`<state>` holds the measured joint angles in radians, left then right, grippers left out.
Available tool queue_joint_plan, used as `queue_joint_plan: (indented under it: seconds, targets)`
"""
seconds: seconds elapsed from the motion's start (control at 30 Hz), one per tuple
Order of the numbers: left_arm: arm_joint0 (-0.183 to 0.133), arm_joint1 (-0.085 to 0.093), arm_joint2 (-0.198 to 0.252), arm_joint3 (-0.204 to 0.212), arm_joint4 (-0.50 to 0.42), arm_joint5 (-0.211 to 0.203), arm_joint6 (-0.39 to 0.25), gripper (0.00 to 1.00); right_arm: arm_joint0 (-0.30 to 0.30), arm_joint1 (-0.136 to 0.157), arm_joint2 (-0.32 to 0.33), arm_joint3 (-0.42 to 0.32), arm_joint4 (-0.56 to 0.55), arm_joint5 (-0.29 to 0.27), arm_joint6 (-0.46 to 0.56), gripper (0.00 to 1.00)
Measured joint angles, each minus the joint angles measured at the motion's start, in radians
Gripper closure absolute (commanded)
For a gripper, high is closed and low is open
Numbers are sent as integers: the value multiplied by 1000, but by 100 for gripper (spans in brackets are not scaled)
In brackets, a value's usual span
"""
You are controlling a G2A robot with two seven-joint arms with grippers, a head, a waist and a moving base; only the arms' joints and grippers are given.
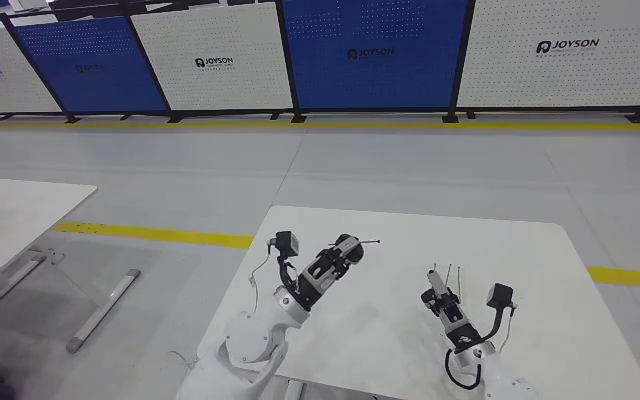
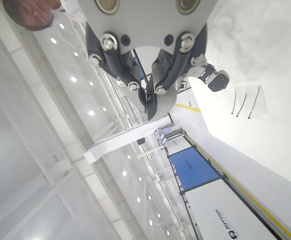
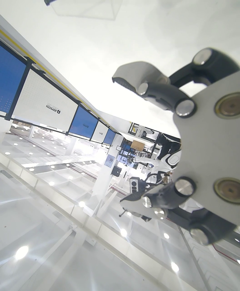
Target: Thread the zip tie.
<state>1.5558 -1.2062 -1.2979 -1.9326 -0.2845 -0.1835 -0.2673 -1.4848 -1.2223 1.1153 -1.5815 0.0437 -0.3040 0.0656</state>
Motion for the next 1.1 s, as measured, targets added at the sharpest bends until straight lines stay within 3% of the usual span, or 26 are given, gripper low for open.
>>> queue_joint_plan:
  seconds: [0.1,0.27,0.4,0.57,0.8,0.87,1.1]
  targets:
    - [37,8,-42,-42,-6,-16,-40,100,0,0,0,0,0,0,0,0]
    - [61,16,-78,-68,32,23,-64,100,0,0,0,0,0,0,0,0]
    - [29,15,-58,-22,57,71,-61,100,0,0,0,0,0,0,0,0]
    - [-47,9,-3,94,111,143,-41,100,0,0,0,0,0,0,0,0]
    - [-114,0,53,238,99,161,-44,100,0,0,0,0,0,0,0,0]
    - [-124,-1,62,255,81,160,-52,100,0,0,0,0,0,0,0,0]
    - [-125,-2,63,254,77,158,-55,100,0,0,0,0,0,0,0,0]
